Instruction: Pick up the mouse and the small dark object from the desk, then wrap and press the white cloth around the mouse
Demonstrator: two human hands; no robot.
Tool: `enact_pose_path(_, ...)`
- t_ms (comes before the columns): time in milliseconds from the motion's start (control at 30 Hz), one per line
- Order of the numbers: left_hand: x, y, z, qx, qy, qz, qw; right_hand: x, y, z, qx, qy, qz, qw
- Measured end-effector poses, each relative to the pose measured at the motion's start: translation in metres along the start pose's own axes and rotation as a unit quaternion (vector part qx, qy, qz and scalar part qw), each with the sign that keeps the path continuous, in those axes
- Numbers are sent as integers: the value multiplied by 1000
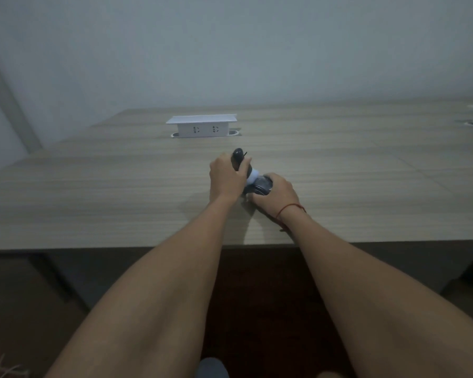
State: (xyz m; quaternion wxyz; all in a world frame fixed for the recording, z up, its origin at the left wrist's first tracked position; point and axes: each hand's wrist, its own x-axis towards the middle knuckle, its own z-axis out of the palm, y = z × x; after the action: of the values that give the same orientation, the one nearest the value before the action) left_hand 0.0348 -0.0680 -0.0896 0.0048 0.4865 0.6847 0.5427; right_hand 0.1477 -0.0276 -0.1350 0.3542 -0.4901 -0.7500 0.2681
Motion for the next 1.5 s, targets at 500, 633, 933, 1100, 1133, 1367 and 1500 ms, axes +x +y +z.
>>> enact_pose_path(500, -5, -7, -7, -10, 16, -28, 999, -3, -2, -3, 13, 1, 14, 1000)
enact_pose_path(633, -4, 3, -9, -48, 18, 4, 999, -4, -2, -3, 19, -3, 12, 1000)
enact_pose_path(933, -11, -8, 3, 3, 38, -47, 998, -3, -1, -1, 16, 4, 7, 1000)
enact_pose_path(1100, -9, -10, 0, -11, 41, -59, 997, -3, -1, -1, 16, 1, 11, 1000)
enact_pose_path(1133, -8, -9, -1, -26, 39, -52, 998, -3, -1, -2, 15, 1, 10, 1000)
enact_pose_path(1367, -15, 1, -1, -32, -1, 31, 999, -5, -1, -2, 25, 7, 11, 1000)
enact_pose_path(1500, -11, -8, 2, 2, 28, -9, 1000, -5, -2, -2, 27, 5, 10, 1000)
